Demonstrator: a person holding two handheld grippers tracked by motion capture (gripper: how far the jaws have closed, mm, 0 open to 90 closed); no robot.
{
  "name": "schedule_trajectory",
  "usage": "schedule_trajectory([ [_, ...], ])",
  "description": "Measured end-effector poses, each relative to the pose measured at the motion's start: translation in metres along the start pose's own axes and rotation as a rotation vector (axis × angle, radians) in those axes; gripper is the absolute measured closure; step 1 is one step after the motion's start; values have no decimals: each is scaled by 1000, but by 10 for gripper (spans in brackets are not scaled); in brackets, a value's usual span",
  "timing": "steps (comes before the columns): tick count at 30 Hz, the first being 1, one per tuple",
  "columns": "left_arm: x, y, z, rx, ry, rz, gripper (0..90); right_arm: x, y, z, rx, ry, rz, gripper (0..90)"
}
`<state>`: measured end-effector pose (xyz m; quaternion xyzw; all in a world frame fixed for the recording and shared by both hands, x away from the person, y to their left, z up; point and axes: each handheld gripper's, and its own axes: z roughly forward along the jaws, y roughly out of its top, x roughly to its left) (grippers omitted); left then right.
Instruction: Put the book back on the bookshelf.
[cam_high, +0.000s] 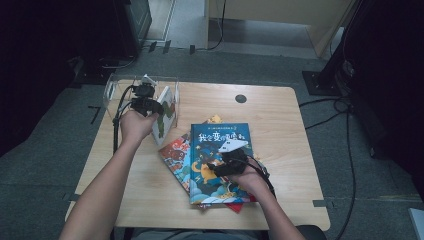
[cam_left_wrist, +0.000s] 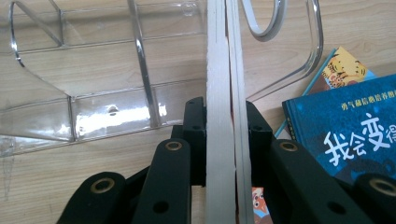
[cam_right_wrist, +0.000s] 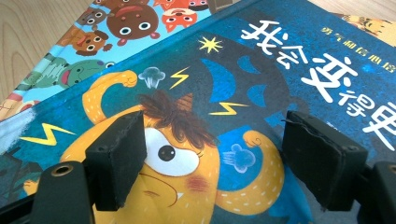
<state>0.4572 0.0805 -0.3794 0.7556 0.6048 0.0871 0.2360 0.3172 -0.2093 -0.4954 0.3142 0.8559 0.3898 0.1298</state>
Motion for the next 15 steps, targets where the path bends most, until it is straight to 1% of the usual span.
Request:
schedule_trajectory([
  [4, -3, 4, 2, -20, 18, -3, 777, 0, 0, 0, 0, 0, 0, 216],
  [5, -3, 5, 2, -20, 17, -2, 777, 0, 0, 0, 0, -1, 0, 215],
  [7, -1, 7, 4, -23, 12, -20, 777, 0, 0, 0, 0, -1, 1, 215],
  [10, -3, 10, 7, -18, 19, -14, 776, 0, 0, 0, 0, -2, 1, 215],
  [15, -4, 13, 12, -27, 27, -20, 776, 0, 0, 0, 0, -1, 0, 215],
])
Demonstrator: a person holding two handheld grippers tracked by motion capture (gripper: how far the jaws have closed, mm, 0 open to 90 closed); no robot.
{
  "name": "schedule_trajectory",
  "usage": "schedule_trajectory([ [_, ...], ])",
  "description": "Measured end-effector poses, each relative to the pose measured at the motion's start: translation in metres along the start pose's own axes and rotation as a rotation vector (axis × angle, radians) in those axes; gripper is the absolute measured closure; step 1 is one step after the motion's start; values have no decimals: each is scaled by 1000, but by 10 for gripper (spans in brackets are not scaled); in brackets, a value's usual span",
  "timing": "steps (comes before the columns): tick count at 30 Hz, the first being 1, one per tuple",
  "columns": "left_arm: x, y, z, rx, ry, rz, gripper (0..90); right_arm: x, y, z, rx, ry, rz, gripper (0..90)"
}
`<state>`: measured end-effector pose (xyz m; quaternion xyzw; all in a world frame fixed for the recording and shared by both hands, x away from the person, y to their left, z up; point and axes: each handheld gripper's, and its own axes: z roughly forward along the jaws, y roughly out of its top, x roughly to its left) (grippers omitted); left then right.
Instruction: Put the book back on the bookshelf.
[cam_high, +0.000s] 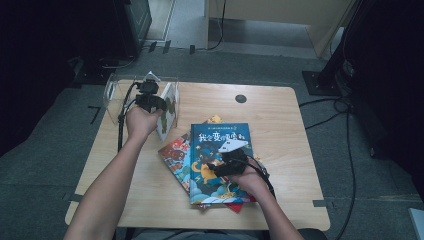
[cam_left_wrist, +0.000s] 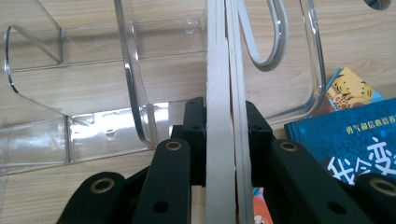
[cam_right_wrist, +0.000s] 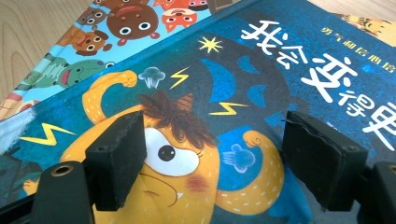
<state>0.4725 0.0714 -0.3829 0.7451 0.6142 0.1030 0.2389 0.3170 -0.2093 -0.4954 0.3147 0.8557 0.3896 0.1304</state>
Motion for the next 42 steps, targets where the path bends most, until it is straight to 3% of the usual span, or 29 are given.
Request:
schedule_trajectory([
  [13, 5, 7, 10, -16, -5, -57, 776, 0, 0, 0, -1, 1, 0, 216],
  [21, 2, 10, 16, -17, 6, -45, 775, 0, 0, 0, -1, 1, 0, 216],
  [42, 3, 9, 22, 23, -23, -37, 752, 0, 0, 0, -1, -1, 0, 219],
])
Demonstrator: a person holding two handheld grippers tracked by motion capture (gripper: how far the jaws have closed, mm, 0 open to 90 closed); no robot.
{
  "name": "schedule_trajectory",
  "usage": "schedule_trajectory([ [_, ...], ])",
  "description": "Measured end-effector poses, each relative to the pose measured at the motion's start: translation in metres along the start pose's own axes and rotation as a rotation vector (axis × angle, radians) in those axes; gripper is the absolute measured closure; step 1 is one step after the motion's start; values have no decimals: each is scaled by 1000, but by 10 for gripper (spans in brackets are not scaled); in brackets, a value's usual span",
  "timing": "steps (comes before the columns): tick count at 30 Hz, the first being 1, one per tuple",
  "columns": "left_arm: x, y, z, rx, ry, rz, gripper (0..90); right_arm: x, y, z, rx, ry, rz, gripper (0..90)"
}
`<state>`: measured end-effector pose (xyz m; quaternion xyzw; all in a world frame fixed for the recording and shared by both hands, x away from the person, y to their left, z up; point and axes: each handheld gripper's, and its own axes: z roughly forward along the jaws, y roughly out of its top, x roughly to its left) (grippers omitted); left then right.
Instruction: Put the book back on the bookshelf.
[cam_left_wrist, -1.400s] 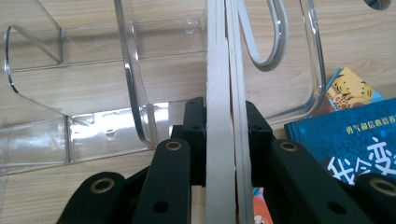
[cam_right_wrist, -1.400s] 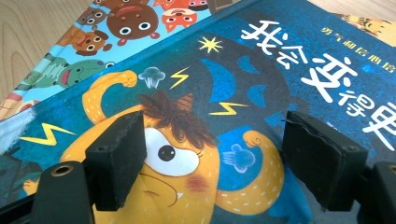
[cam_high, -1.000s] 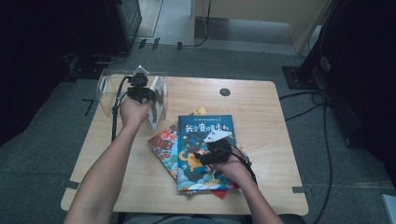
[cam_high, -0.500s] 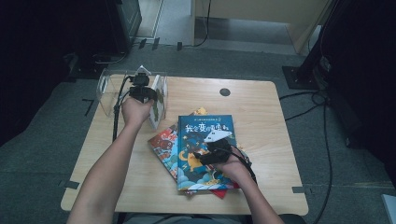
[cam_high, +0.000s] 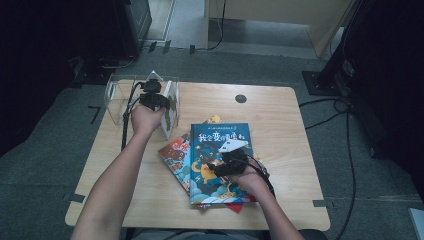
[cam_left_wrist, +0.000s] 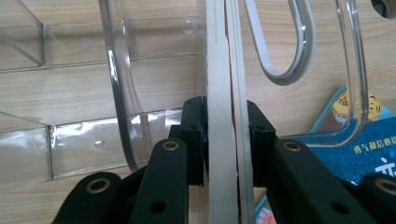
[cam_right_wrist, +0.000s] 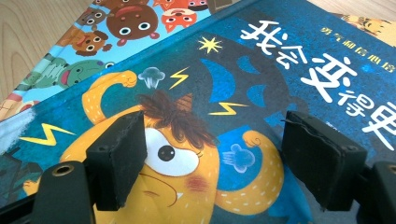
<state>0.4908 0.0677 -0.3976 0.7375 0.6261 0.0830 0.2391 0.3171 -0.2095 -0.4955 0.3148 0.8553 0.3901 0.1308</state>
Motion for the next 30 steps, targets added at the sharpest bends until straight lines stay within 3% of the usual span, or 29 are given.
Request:
schedule_trajectory([
  [10, -1, 2, -9, -7, -10, 19, 699, 0, 0, 0, 0, 0, 0, 220],
  [23, 7, 6, -33, -25, -32, 10, 669, 0, 0, 0, -1, 0, 1, 221],
  [30, 6, 8, -48, -47, -54, 34, 659, 0, 0, 0, -1, 1, 1, 221],
])
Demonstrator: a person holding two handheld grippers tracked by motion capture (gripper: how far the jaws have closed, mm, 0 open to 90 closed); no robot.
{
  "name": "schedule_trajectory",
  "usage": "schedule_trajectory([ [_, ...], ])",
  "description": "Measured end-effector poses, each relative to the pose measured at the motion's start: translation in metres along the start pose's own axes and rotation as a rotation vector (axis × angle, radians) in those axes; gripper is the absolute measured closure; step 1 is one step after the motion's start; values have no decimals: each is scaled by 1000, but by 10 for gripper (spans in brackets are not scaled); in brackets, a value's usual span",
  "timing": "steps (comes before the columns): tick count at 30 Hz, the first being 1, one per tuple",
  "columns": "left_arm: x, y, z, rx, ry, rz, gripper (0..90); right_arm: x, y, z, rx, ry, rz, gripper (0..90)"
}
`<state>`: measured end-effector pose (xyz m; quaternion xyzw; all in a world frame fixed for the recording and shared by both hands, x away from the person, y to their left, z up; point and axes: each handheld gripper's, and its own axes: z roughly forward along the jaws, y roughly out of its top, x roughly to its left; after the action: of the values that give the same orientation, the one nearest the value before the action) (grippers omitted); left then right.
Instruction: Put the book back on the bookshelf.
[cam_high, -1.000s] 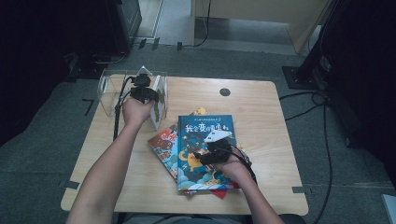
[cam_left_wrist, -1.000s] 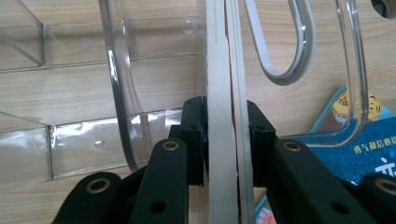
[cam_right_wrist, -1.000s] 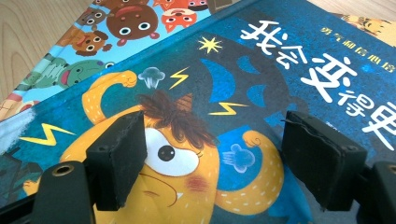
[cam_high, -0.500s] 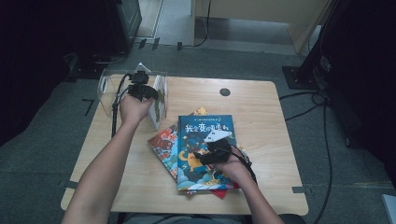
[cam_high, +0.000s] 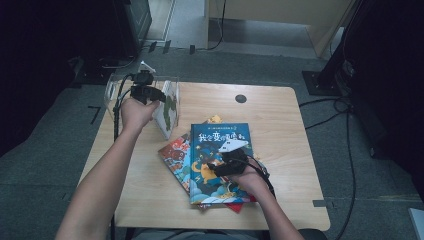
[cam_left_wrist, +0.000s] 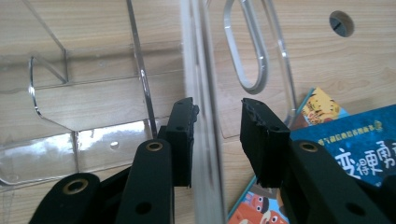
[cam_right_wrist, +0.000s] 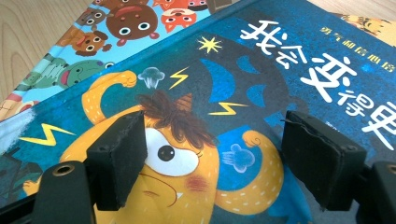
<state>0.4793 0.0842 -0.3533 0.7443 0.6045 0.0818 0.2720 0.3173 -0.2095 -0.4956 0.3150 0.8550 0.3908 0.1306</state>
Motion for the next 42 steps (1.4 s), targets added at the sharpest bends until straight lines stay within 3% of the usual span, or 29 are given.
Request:
schedule_trajectory([
  [4, -4, -3, -6, 7, -8, 45, 651, 0, 0, 0, 0, 0, 0, 221],
  [12, -1, -14, -10, 16, -61, 54, 645, 0, 0, 0, 0, 0, 1, 224],
  [17, -5, -23, -12, 20, -91, 85, 630, 0, 0, 0, 1, 0, 0, 224],
  [21, -7, -33, -13, 19, -131, 96, 594, 0, 0, 0, 1, 0, 0, 230],
  [23, -8, -39, -12, 19, -135, 108, 581, 0, 0, -1, -5, 7, -9, 270],
  [29, -7, -56, -6, 21, -147, 138, 569, 0, 0, -1, -4, 10, -7, 281],
  [33, -7, -66, -5, 13, -183, 153, 543, 1, 0, -1, -10, -3, 7, 299],
  [37, -8, -76, -1, 17, -195, 183, 522, 0, -1, -2, -15, -16, 22, 367],
  [42, -7, -95, 5, -11, -229, 214, 560, -3, -3, -7, -22, -14, 27, 542],
])
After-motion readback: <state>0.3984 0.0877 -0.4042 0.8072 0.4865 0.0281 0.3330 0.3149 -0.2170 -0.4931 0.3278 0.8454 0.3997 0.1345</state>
